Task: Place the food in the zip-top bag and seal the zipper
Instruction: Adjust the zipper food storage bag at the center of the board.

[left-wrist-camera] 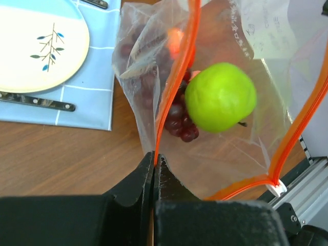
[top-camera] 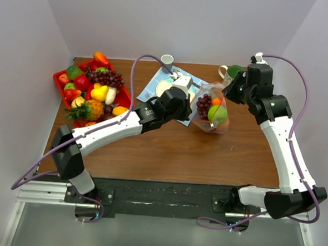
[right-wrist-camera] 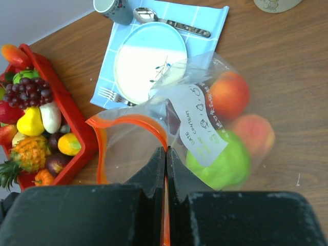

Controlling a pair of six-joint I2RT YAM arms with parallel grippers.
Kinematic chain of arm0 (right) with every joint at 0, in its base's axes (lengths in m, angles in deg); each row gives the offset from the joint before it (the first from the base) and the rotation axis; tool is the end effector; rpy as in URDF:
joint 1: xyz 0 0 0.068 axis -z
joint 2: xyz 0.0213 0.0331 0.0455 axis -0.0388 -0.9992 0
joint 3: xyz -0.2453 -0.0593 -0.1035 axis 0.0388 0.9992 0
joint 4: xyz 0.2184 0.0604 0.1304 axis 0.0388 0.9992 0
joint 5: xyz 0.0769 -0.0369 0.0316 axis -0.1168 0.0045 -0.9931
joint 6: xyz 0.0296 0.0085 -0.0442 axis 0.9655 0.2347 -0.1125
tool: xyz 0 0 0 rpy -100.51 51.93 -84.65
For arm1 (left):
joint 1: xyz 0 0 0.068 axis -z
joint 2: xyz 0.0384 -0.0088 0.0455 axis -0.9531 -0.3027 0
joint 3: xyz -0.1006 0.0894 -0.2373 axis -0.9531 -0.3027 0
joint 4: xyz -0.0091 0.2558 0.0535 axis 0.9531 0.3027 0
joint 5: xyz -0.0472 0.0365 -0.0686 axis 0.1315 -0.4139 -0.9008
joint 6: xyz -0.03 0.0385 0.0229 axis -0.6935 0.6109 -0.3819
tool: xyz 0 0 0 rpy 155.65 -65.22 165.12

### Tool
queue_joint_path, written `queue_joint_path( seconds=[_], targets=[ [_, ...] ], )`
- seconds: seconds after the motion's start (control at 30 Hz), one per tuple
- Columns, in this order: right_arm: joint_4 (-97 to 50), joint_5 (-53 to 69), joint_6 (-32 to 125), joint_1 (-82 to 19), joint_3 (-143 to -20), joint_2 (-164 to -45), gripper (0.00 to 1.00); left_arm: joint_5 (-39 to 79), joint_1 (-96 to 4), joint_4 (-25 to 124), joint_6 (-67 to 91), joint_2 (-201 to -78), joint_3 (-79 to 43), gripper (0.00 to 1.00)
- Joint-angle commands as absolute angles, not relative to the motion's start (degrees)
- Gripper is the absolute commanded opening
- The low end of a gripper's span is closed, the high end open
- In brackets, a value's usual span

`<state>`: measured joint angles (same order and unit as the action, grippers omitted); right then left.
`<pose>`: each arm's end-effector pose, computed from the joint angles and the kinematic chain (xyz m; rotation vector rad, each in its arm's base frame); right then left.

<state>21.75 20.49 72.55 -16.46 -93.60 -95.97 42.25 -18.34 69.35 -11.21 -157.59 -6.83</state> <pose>0.2502 0.0605 0.4311 0.3990 2.0960 0.4059 0.2324 -0.3060 0.3406 0.1998 2.1131 -0.7075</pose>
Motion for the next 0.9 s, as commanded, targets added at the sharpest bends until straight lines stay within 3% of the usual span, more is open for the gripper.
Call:
queue_joint_path(
  seconds=[0.0, 0.2, 0.53, 0.87],
  targets=[
    [17.1, 16.9, 72.2, -16.3, -89.2, -96.8, 0.00, 39.4, -18.1, 65.0, -12.2, -157.7, -7.0, 0.00],
    [13.7, 16.3, 73.0, -16.4, -81.6, -98.5, 0.00, 36.2, -19.0, 62.8, -13.3, -160.8, -9.3, 0.00],
    [23.2, 21.6, 68.2, -16.1, -93.2, -93.5, 0.00, 34.8, -18.9, 56.1, -16.1, -157.2, -14.3, 0.00],
    [10.9, 10.1, 72.7, -16.2, -77.9, -93.7, 0.00, 38.5, -20.9, 50.4, -16.6, -154.3, -27.0, 0.03]
  ],
)
